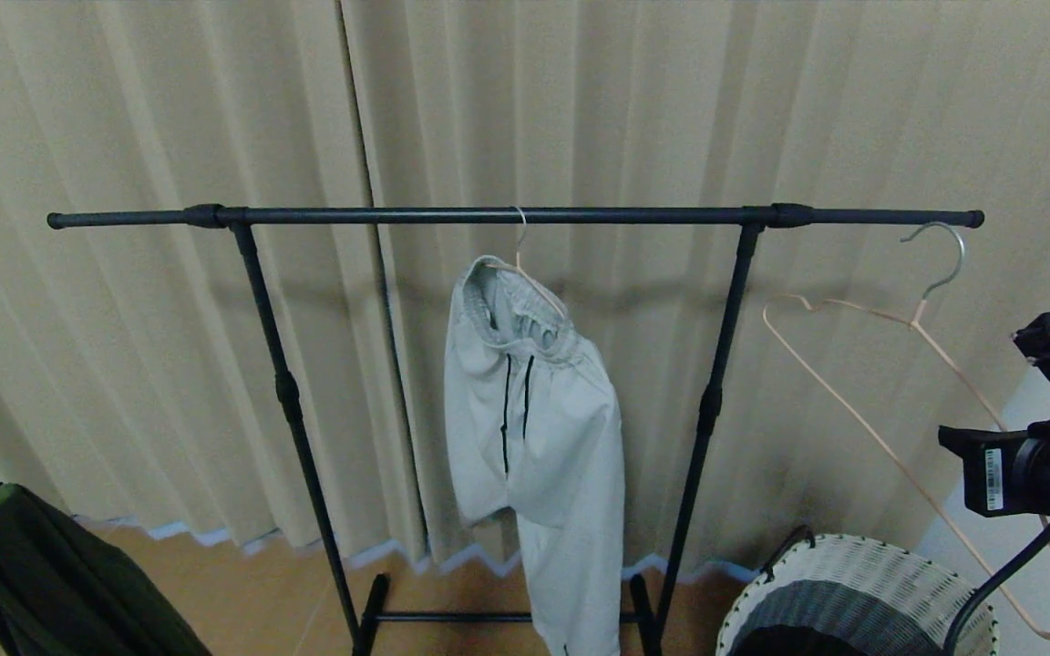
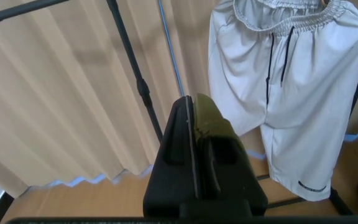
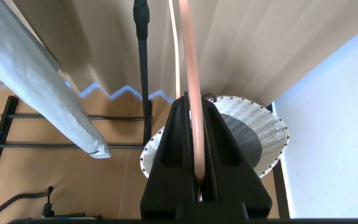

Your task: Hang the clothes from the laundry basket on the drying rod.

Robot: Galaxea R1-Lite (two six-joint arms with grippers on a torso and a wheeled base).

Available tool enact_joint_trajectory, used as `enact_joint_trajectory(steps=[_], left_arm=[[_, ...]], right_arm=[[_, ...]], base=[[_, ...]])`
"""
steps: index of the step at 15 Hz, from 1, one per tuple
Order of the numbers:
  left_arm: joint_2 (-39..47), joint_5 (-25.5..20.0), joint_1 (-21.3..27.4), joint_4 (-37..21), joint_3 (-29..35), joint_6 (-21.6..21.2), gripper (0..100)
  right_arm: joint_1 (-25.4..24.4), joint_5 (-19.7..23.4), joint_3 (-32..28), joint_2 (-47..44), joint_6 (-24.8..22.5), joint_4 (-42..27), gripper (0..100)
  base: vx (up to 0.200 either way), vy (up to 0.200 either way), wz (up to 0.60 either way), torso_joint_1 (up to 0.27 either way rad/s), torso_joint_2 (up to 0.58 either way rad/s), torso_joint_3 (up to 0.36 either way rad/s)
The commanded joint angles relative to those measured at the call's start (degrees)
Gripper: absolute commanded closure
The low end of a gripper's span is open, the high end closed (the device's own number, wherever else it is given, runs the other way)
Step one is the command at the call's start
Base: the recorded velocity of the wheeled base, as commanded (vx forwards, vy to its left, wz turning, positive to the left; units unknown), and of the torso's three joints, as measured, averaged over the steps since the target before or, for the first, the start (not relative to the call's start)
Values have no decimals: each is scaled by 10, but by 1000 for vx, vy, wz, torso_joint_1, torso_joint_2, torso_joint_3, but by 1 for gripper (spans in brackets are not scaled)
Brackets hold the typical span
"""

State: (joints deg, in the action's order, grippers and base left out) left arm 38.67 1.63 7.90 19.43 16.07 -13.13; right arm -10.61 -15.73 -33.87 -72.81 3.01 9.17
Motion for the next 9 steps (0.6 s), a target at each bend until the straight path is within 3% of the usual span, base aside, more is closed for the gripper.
enact_joint_trajectory(steps=[1, 7, 9], left_arm=[[1, 0, 0, -1, -1, 0, 100], [33, 2, -1, -4, -2, -1, 100], [61, 3, 0, -5, 20, -1, 100]], right_arm=[[0, 0, 7, 8, 0, 1, 100], [-6, 4, 14, 51, 3, 1, 100], [-8, 35, 28, 67, 2, 1, 100]], base=[[0, 0, 0, 0, 0, 0], [0, 0, 0, 0, 0, 0], [0, 0, 0, 0, 0, 0]])
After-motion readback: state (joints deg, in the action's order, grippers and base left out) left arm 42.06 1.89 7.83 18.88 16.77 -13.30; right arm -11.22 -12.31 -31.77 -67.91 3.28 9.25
